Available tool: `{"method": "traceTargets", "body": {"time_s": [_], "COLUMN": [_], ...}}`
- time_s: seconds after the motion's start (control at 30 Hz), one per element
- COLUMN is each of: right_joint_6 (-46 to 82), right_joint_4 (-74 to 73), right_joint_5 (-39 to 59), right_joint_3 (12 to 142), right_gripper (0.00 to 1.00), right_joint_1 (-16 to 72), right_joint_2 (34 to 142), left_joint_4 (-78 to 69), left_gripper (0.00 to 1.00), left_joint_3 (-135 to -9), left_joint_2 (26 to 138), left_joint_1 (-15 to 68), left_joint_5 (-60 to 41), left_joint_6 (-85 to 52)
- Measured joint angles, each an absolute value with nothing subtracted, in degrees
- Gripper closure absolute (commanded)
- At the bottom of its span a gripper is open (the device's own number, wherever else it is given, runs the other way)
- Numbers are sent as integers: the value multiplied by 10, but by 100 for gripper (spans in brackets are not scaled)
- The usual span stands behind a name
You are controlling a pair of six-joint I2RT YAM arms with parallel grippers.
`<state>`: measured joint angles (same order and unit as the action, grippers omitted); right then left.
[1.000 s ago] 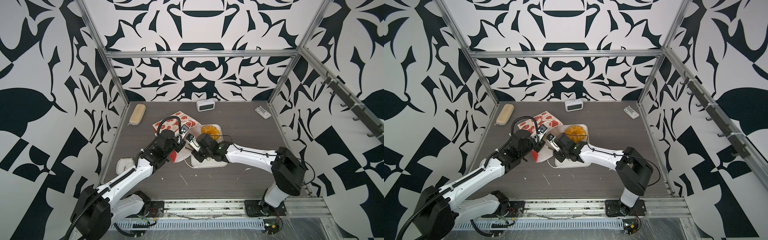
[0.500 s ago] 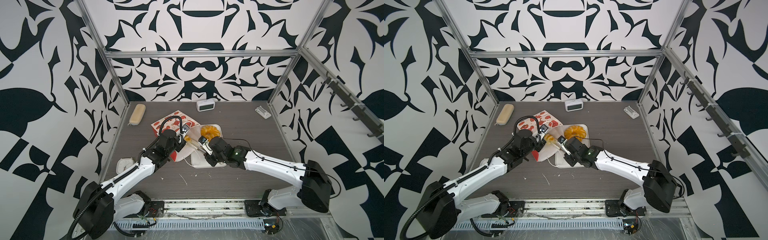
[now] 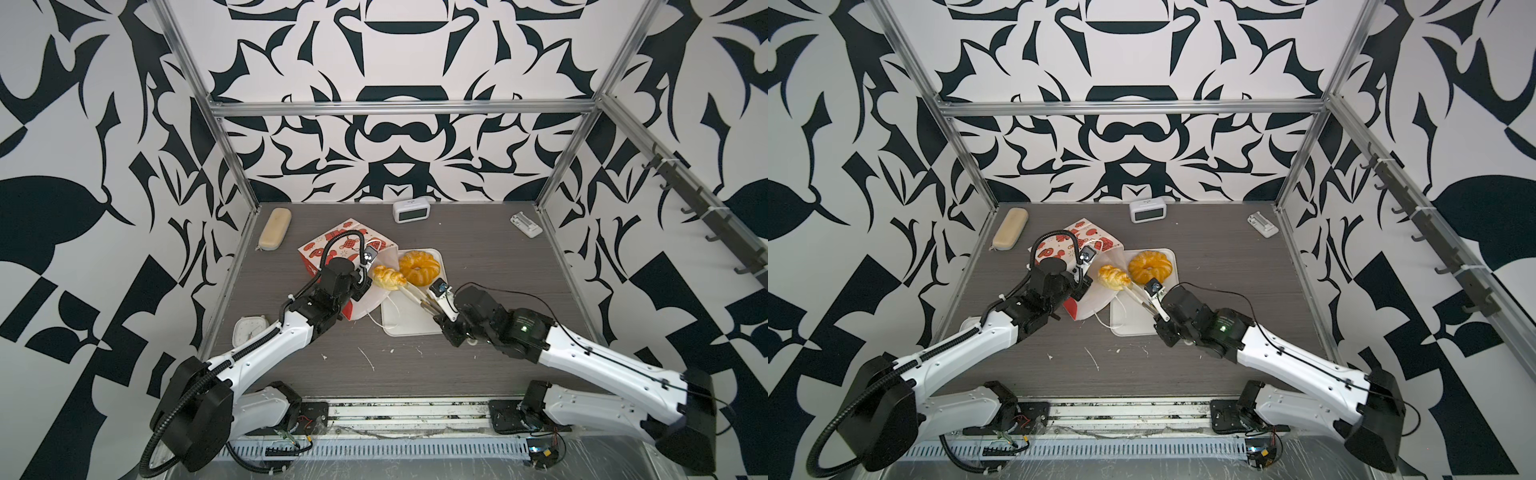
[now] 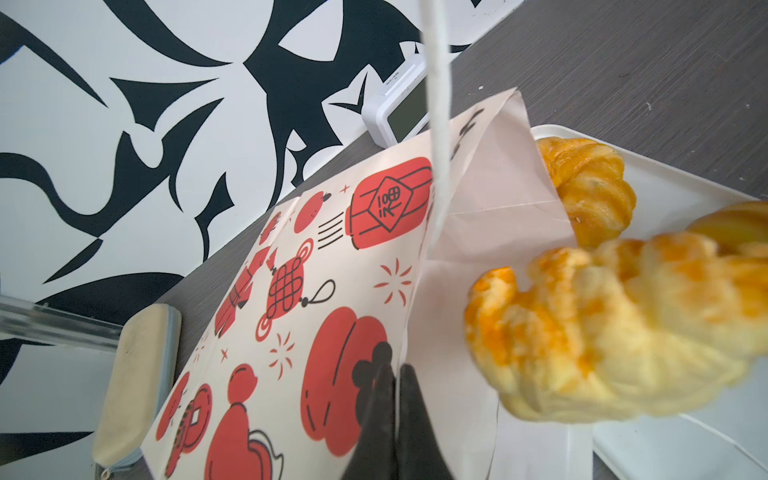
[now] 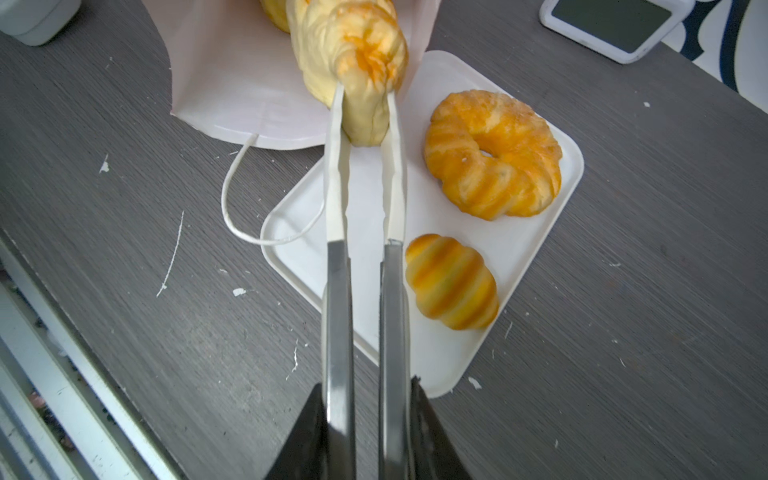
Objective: Take the fake bread out of the paper bag
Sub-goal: 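Pinch the pale twisted bread with the tongs and pull it out, then lower the pale twisted bread onto the white tray with the tongs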
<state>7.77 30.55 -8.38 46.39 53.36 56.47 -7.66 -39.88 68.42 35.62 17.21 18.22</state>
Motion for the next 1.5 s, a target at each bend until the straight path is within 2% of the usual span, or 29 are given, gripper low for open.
{"method": "traceTargets", "body": {"time_s": [0.2, 0.33, 0.77, 1.5], "right_joint_6": [119, 139, 199, 321], "right_joint_4": [354, 379, 373, 280], "right_joint_5": [-105, -125, -138, -163], "right_joint_3": [435, 430, 448, 540], "right_gripper": [80, 80, 80, 81], "right_joint_1": [534, 534, 535, 579], "right_joint_2": [444, 432, 611, 797], "left_joint_4": [-79, -81, -118, -152], "left_gripper": [99, 98, 97, 97], "left_joint_3": [-399, -399, -398, -386], "left_joint_2": [684, 674, 633, 633], "left_joint_1": [345, 332, 318, 301], "left_joint_5": [184, 190, 209, 200], "left_joint_6": [167, 155, 133, 133]}}
